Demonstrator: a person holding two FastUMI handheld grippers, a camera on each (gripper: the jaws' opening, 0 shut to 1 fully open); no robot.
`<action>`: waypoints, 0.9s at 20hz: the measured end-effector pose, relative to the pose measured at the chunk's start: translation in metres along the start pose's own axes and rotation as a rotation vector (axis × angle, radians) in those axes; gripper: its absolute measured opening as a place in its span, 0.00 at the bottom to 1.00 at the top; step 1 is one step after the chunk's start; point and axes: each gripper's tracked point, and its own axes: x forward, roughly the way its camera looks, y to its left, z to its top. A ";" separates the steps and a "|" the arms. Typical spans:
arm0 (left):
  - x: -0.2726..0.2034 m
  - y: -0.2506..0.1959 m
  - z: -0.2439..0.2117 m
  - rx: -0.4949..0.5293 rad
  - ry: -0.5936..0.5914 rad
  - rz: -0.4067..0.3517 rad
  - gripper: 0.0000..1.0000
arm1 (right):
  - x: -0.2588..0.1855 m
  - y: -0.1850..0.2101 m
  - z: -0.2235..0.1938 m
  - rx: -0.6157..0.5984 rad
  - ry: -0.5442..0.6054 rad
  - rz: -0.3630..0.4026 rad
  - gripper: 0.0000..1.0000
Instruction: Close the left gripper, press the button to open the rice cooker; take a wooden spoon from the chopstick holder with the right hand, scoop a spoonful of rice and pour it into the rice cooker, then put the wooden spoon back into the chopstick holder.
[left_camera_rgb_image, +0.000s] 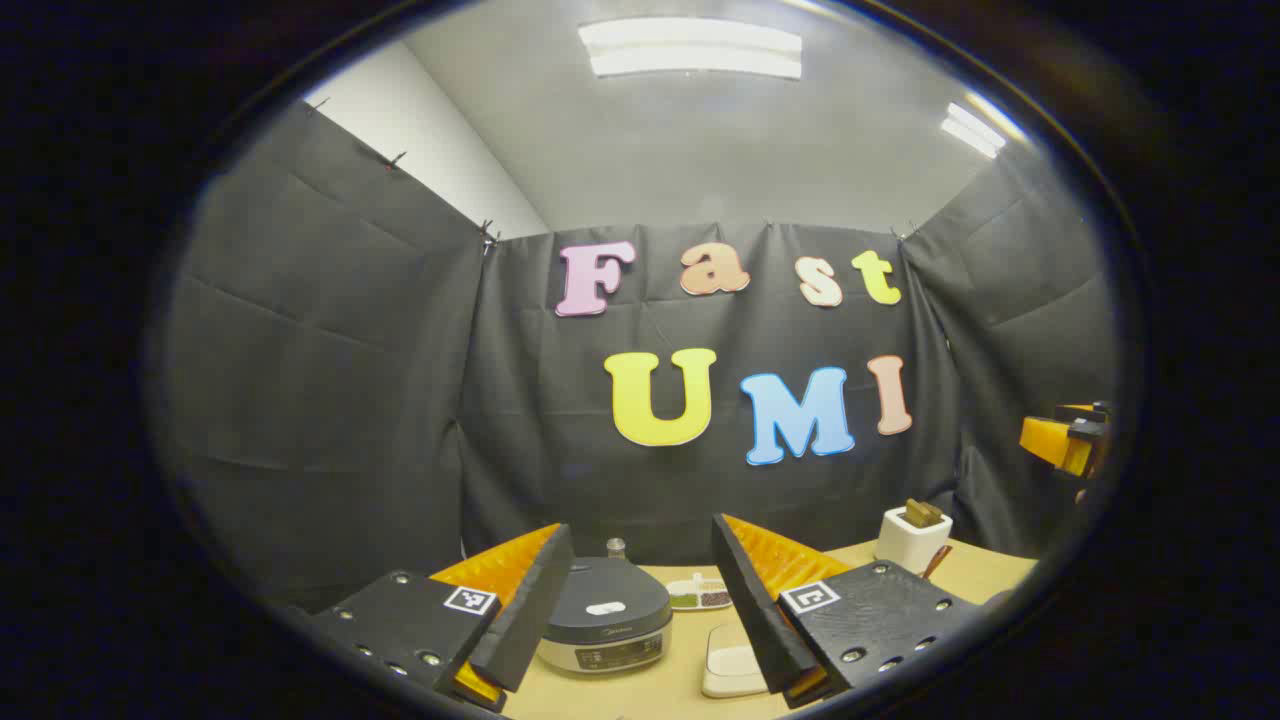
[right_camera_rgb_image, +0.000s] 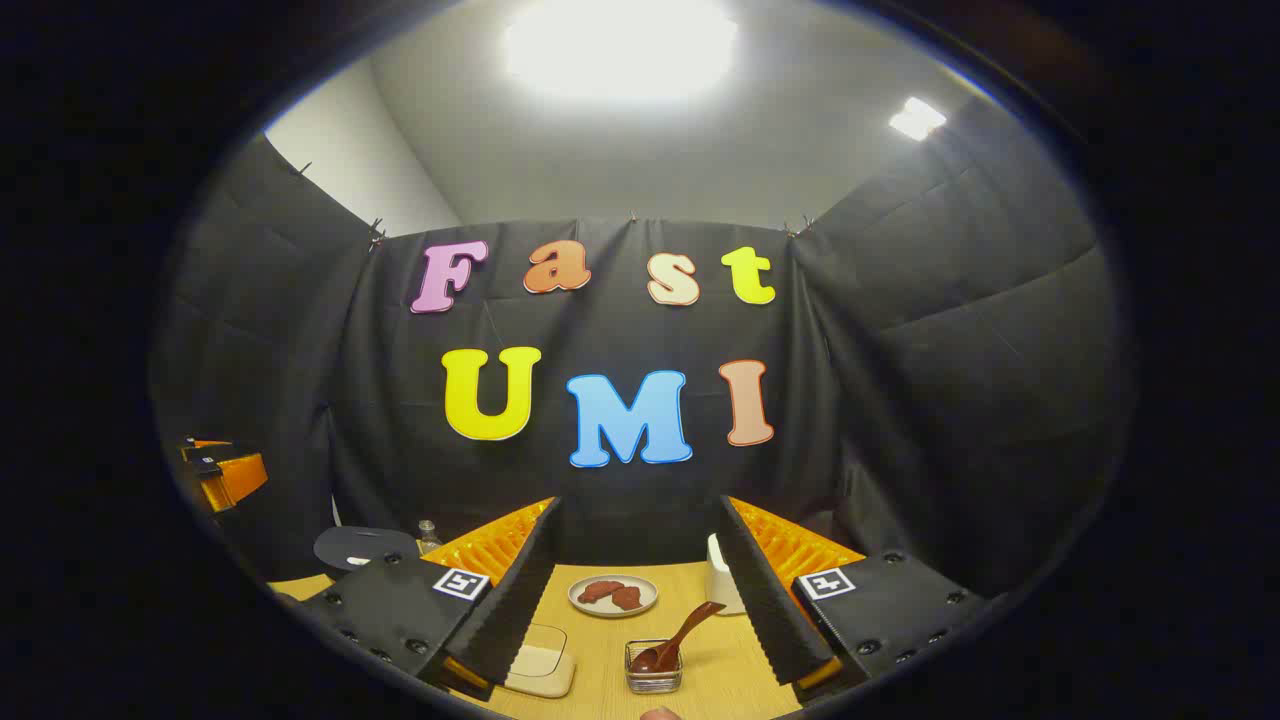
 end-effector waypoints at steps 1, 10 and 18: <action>0.001 0.004 0.001 -0.002 -0.004 0.010 0.87 | 0.001 0.000 0.002 -0.003 -0.008 0.001 0.96; 0.001 0.010 0.000 0.005 -0.001 0.030 0.87 | 0.005 0.013 0.003 -0.055 -0.014 0.036 0.96; 0.004 0.009 0.000 0.021 0.002 0.037 0.87 | 0.007 0.002 0.003 -0.048 -0.006 0.022 0.97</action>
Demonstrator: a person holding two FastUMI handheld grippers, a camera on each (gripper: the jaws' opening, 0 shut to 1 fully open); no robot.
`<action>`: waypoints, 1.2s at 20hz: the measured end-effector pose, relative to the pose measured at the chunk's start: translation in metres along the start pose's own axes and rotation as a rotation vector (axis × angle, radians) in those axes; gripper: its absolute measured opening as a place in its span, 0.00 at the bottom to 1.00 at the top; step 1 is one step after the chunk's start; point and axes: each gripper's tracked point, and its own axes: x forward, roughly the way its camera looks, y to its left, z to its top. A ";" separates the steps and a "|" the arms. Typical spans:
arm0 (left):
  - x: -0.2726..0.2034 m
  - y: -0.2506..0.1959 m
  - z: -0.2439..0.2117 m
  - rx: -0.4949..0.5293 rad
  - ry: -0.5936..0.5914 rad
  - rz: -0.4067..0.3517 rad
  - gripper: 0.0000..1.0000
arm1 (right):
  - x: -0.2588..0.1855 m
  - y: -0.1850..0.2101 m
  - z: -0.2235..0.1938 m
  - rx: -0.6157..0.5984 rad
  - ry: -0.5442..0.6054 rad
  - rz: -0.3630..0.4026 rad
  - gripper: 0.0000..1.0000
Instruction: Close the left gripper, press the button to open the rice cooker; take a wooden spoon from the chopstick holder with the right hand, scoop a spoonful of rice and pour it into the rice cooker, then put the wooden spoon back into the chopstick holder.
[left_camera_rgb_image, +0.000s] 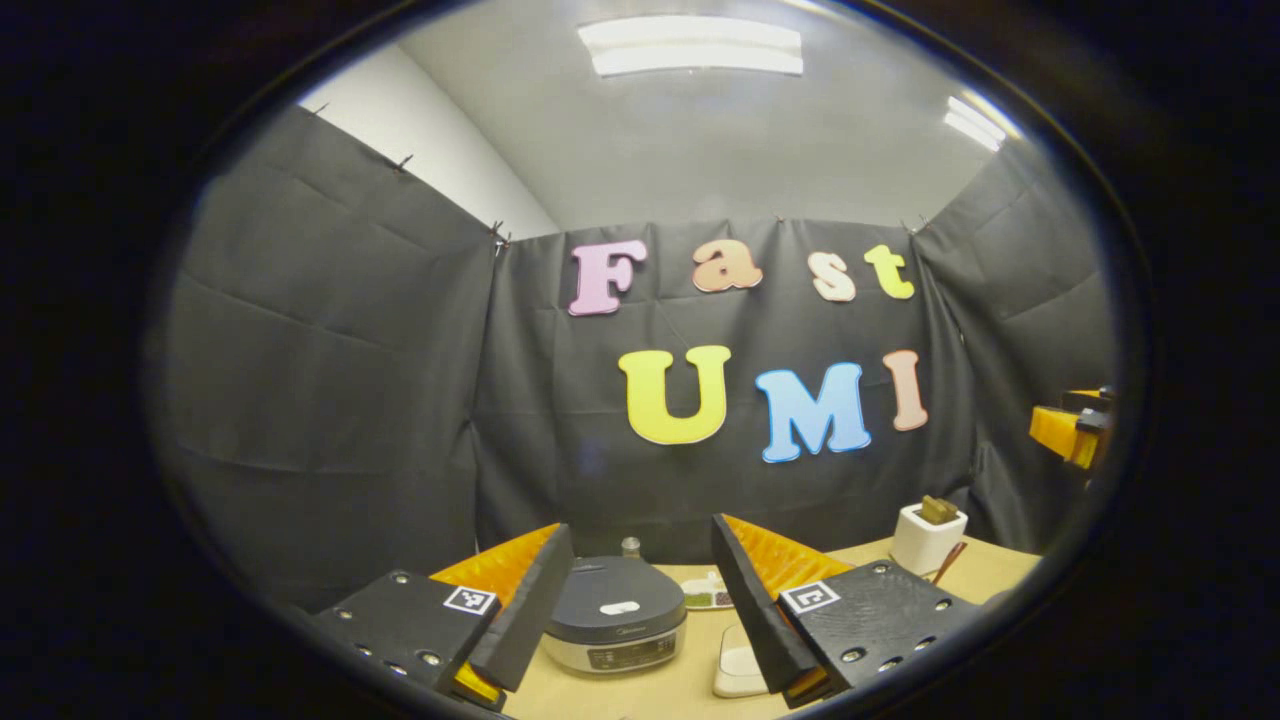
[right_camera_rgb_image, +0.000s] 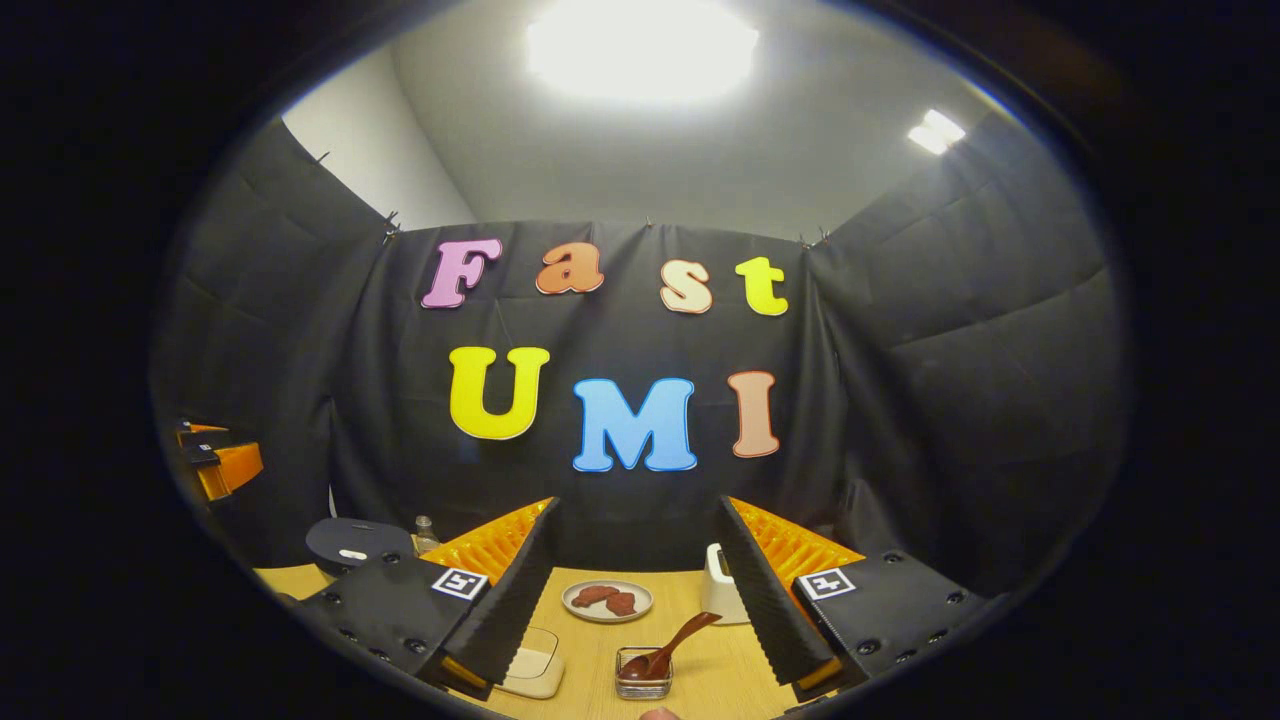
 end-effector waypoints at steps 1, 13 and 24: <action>-0.002 -0.001 0.001 -0.003 -0.003 -0.002 0.87 | 0.000 0.000 0.000 0.002 0.001 0.003 0.97; -0.010 0.000 0.009 0.013 -0.018 0.018 0.87 | -0.004 -0.009 0.000 0.017 0.005 0.007 0.97; -0.013 -0.005 0.010 0.025 -0.008 0.035 0.35 | -0.005 -0.020 -0.001 0.028 0.005 0.014 0.97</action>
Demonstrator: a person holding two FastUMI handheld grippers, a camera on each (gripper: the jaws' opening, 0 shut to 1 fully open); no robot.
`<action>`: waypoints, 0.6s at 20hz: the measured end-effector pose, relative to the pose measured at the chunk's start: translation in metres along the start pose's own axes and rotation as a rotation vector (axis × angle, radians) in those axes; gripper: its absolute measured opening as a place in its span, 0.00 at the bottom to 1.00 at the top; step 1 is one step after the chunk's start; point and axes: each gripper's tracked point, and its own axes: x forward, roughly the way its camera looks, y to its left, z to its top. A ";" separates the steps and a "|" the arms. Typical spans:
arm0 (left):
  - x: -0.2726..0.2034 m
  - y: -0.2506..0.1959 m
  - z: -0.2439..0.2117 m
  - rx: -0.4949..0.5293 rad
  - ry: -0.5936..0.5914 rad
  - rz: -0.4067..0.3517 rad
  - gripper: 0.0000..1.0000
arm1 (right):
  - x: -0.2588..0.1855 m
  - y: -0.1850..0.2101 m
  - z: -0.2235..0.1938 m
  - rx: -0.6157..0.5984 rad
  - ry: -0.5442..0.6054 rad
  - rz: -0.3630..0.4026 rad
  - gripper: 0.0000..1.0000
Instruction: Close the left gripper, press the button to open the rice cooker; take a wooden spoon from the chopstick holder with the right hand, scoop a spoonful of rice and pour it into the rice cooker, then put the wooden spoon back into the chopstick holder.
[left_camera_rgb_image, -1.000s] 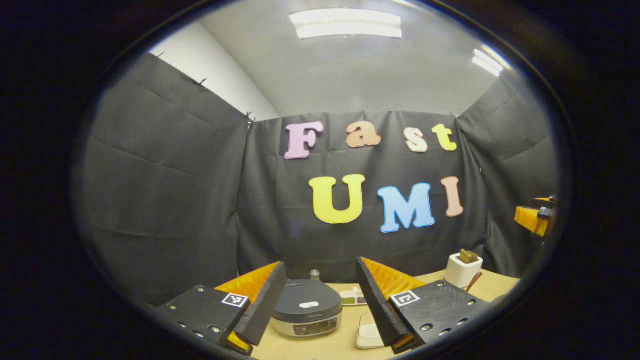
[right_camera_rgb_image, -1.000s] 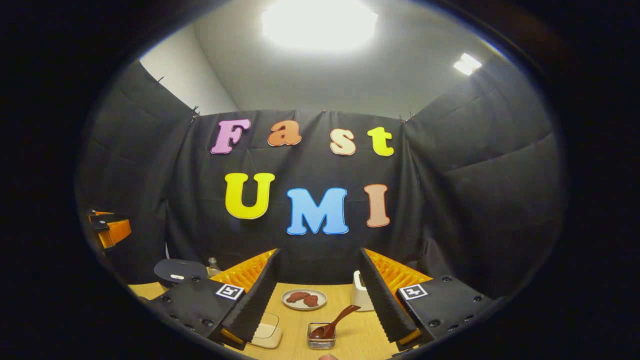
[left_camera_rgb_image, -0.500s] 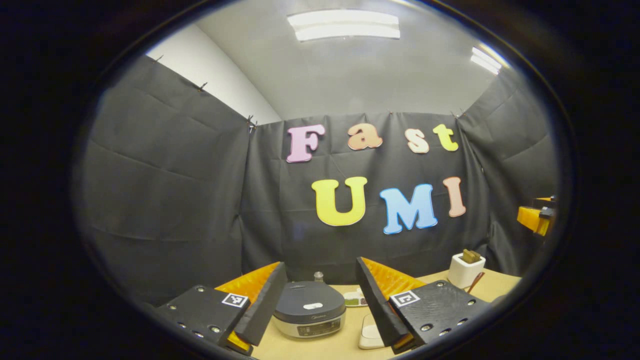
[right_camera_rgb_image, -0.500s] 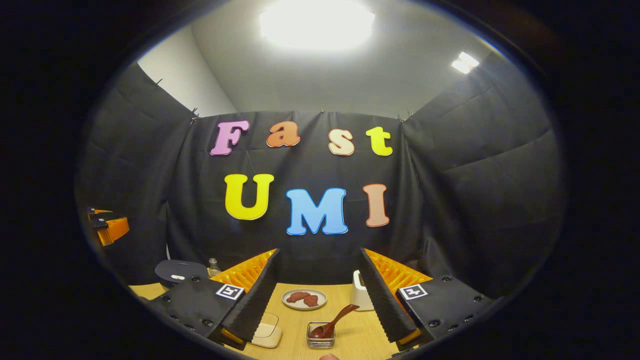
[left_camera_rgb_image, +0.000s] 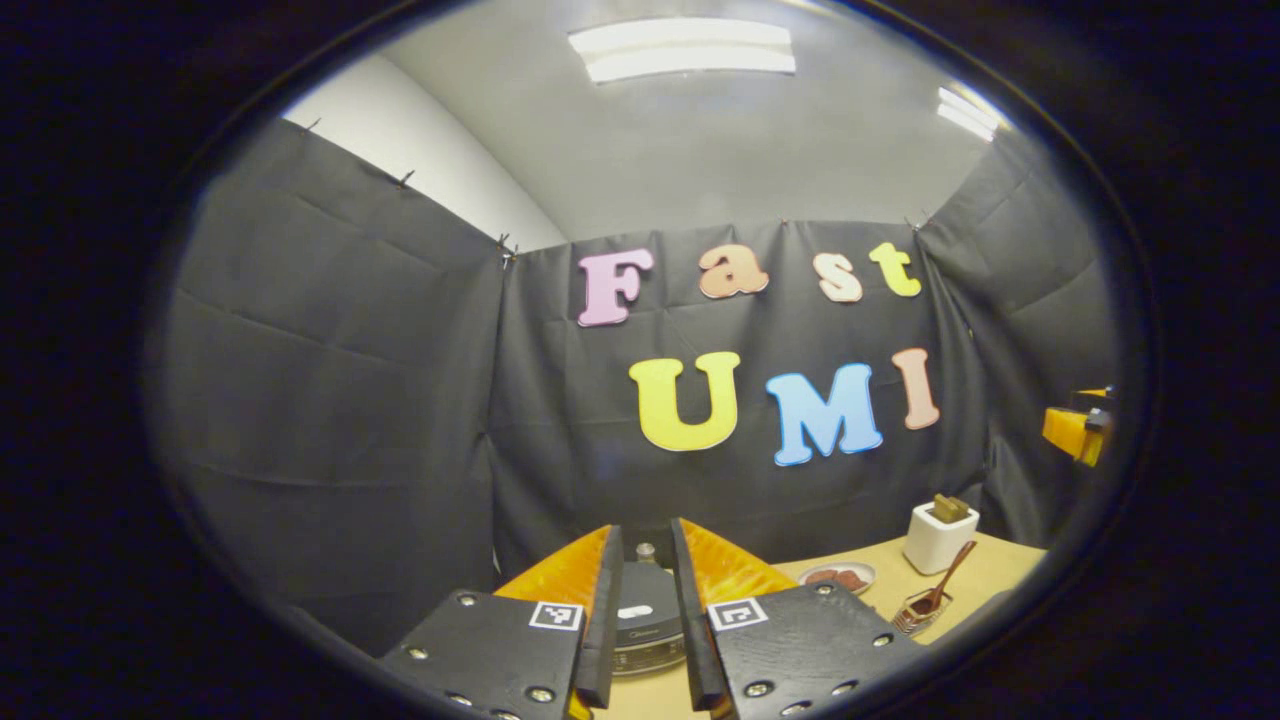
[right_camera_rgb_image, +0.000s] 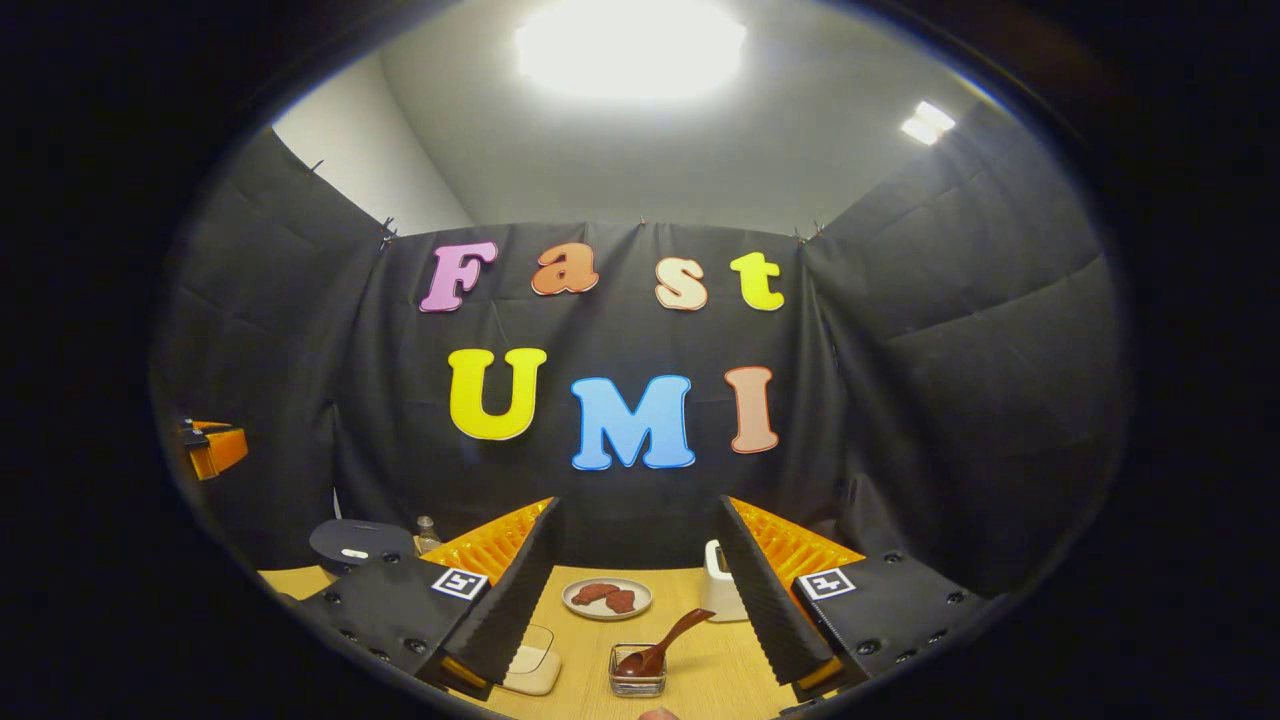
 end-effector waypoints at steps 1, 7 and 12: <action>0.000 -0.002 -0.002 -0.003 0.005 -0.001 0.26 | 0.000 -0.001 -0.001 0.004 0.001 0.003 0.97; 0.000 0.008 -0.005 -0.008 0.024 0.072 0.04 | 0.002 -0.016 -0.005 0.005 0.003 0.014 0.97; 0.011 -0.001 -0.010 -0.046 0.037 0.056 0.01 | 0.004 -0.030 -0.013 0.015 0.016 0.047 0.96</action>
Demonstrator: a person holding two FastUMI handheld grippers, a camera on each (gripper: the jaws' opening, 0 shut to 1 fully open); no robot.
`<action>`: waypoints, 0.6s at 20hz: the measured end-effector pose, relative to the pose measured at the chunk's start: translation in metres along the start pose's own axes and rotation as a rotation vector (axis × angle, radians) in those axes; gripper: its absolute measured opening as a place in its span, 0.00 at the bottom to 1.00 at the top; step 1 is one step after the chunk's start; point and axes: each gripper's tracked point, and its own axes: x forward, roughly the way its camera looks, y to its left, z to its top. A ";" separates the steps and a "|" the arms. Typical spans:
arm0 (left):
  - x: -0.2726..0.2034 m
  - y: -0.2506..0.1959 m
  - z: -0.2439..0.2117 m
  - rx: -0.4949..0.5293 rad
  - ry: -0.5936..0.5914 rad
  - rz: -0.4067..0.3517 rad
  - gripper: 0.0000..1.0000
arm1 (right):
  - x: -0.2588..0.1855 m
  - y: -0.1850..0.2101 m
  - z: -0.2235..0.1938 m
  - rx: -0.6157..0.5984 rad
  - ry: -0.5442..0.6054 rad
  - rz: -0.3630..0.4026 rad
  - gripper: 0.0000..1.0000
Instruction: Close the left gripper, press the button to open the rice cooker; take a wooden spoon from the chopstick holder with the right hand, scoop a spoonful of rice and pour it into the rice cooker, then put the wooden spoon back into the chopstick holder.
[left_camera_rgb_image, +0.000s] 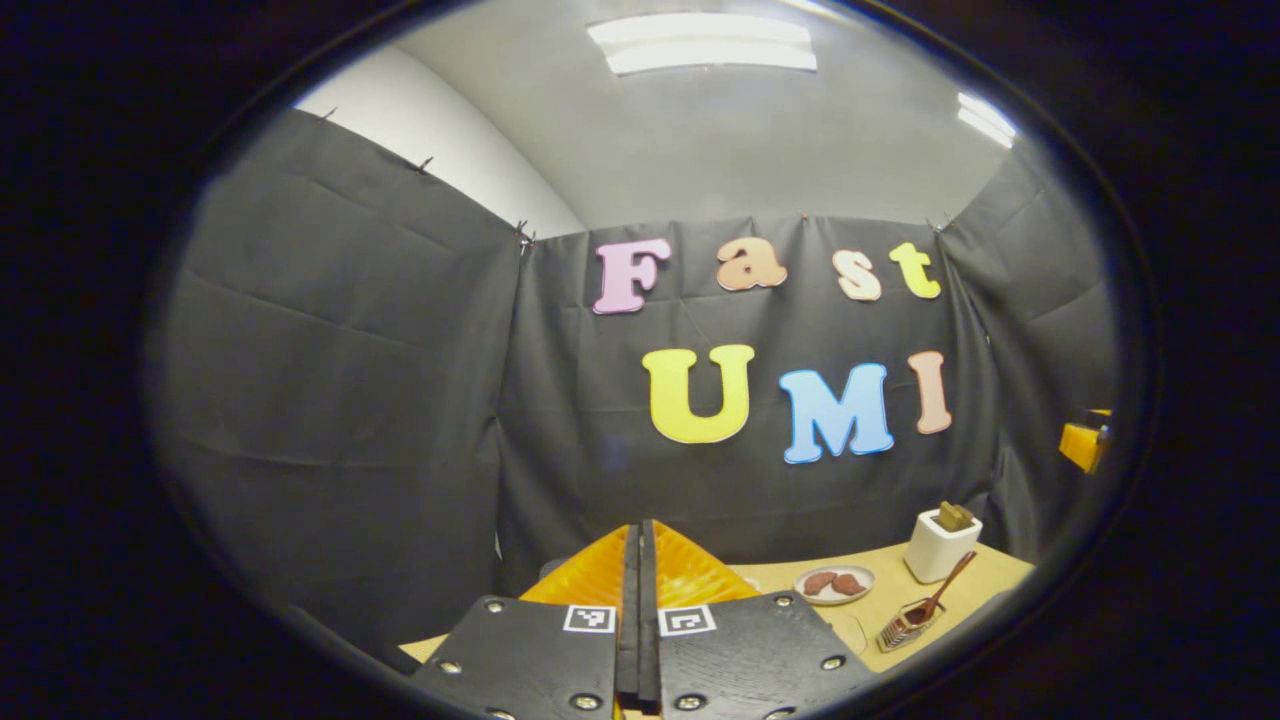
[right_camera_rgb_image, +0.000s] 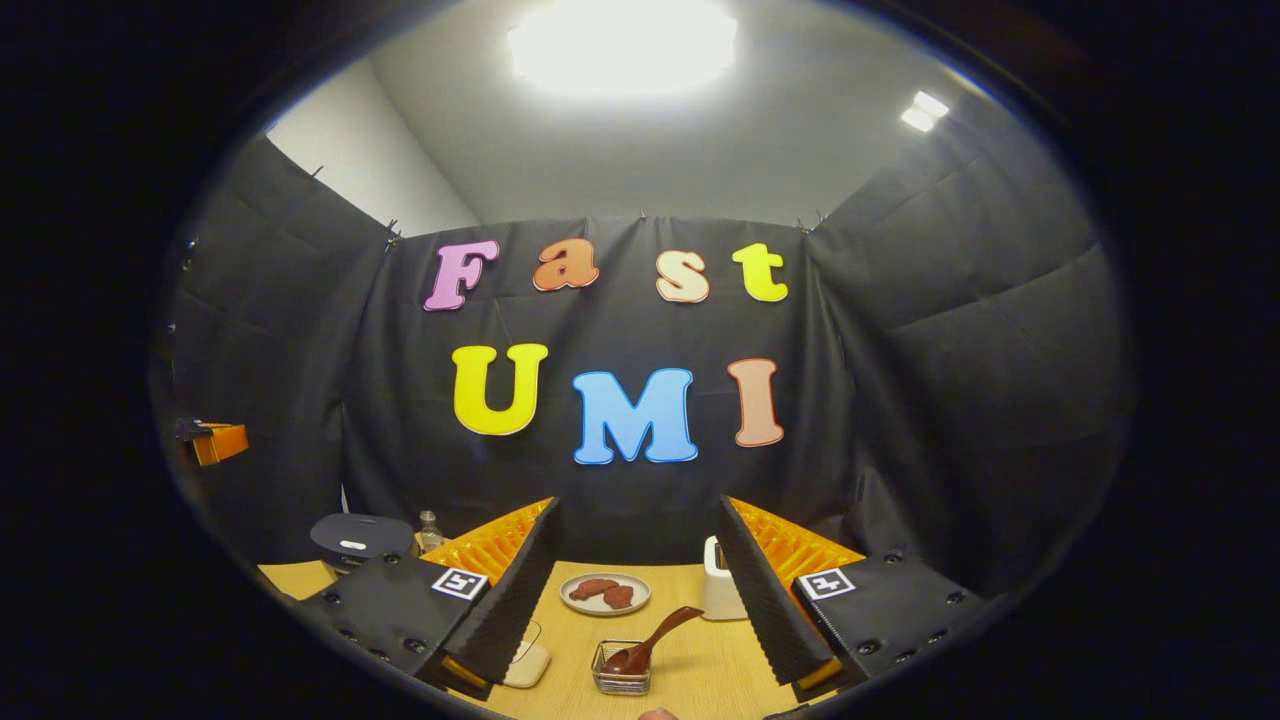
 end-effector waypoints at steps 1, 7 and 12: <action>0.005 0.001 -0.003 0.001 0.010 0.000 0.00 | 0.001 -0.003 -0.004 0.002 0.004 0.004 0.94; 0.055 0.005 -0.029 0.024 0.082 -0.034 0.00 | 0.009 -0.013 -0.014 0.003 0.023 -0.018 0.97; 0.107 0.006 -0.073 -0.008 0.144 -0.083 0.01 | 0.021 -0.013 -0.010 0.000 0.021 -0.094 0.96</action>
